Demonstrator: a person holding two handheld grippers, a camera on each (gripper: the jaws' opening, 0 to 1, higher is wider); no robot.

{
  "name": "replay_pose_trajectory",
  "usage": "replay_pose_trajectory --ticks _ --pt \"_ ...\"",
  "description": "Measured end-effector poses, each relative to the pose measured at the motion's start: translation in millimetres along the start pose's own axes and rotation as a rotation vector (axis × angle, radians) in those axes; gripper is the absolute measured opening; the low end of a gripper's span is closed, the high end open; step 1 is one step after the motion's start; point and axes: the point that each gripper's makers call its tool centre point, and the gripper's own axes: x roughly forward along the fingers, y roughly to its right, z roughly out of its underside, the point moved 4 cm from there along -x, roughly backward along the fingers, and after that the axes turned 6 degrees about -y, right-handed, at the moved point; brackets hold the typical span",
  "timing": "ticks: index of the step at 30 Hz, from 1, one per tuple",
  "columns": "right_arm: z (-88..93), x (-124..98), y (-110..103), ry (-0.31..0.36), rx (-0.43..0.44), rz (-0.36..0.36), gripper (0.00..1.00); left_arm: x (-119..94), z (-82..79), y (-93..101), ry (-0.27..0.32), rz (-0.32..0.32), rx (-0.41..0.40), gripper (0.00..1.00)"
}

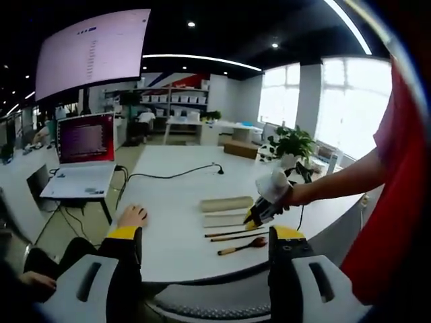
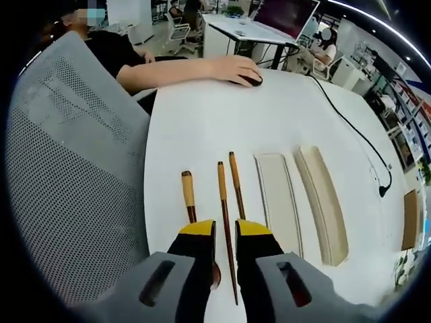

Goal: Arrange the utensils inside the cutlery case until each visible utensil rests in its matching compartment.

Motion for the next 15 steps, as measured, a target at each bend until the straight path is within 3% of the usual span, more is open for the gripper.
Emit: replay_pose_trajectory --ticks 15 --pt "0.6 34 2 -0.075 -0.061 -0.045 0.08 -4 10.1 -1.2 -0.025 -0.04 -0.02 0.77"
